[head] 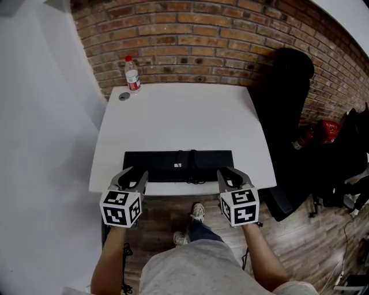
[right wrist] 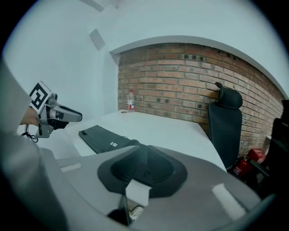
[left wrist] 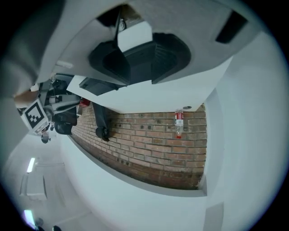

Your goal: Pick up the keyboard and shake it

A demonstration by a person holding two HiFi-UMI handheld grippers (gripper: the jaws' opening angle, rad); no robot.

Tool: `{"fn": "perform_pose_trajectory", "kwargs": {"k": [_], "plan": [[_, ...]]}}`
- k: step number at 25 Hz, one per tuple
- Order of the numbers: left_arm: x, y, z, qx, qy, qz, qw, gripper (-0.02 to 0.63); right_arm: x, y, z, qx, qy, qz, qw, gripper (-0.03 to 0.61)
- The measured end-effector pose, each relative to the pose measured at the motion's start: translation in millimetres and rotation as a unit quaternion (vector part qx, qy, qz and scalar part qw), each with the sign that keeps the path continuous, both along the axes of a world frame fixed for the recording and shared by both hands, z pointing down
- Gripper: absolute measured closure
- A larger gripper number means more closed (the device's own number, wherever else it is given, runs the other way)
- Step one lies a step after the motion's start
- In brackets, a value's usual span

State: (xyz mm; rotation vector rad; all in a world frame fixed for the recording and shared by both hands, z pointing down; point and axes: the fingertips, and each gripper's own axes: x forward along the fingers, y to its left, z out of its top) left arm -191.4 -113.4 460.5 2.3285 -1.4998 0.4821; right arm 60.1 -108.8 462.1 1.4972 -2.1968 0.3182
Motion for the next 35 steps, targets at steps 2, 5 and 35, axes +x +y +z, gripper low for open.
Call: {"fn": "perform_pose_trajectory", "kwargs": {"k": [2,5,35], "plan": [[2,0,-10,0.013,0.003,-0.003,0.9999,0.503,0,-1,-11,0.013,-0.004,0.003,1.0,0.569],[0,-2,-22,0.03,0.006,-0.011,0.9995,0.566,-1,-3,-27,0.03,-0.011,0.004,0.999,0.571],[-3,-7,-33,0.039,0.036,-0.021,0.9984,0.62,-3,-8,-40,0.038,-0.045,-0.003,0.998,0.571]]}}
